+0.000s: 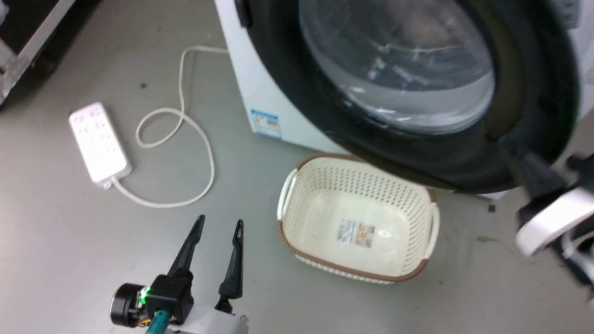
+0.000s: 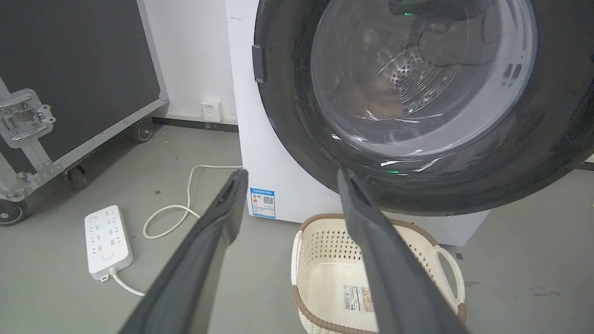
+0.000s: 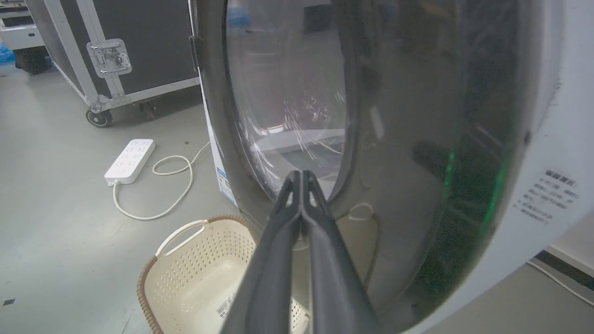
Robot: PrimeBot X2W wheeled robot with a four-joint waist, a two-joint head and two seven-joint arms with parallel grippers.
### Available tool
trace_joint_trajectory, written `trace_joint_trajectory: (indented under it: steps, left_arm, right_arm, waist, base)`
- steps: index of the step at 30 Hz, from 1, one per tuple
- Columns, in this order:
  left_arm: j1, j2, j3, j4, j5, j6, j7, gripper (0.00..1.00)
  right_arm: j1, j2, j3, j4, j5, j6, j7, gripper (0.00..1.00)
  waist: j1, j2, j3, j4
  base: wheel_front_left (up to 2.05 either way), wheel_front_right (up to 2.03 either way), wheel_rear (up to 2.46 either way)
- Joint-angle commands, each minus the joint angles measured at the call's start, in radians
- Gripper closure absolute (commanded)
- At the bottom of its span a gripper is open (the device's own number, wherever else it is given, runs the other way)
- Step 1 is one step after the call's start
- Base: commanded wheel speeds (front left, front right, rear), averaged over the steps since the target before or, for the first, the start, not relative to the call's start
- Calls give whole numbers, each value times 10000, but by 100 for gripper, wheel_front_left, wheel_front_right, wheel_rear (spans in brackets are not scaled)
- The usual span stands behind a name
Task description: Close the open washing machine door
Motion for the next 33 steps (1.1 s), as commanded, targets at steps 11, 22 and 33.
trace_joint_trajectory:
  steps: [11, 22, 33]
  left_arm:
    - [-751, -203, -281, -3, 123, 7, -43, 0]
    - [-880, -231, -324, 162, 136, 56, -43, 0]
    - [-343, -232, 210, 433, 87, -267, -43, 0]
  right_arm:
    - [-3661, -1445, -446, 2855, 1198, 8, 515, 100]
    - [-4955, -392, -621, 5229, 655, 8, -307, 100]
    - [-1571, 547, -157, 3777, 366, 8, -1559, 0]
  waist:
    - [-2, -1, 1353, 673]
    - [-2, -1, 938, 333]
    - [-2, -1, -855, -687]
  base:
    - [0, 0, 0]
    - [0, 0, 0]
    - [0, 0, 0]
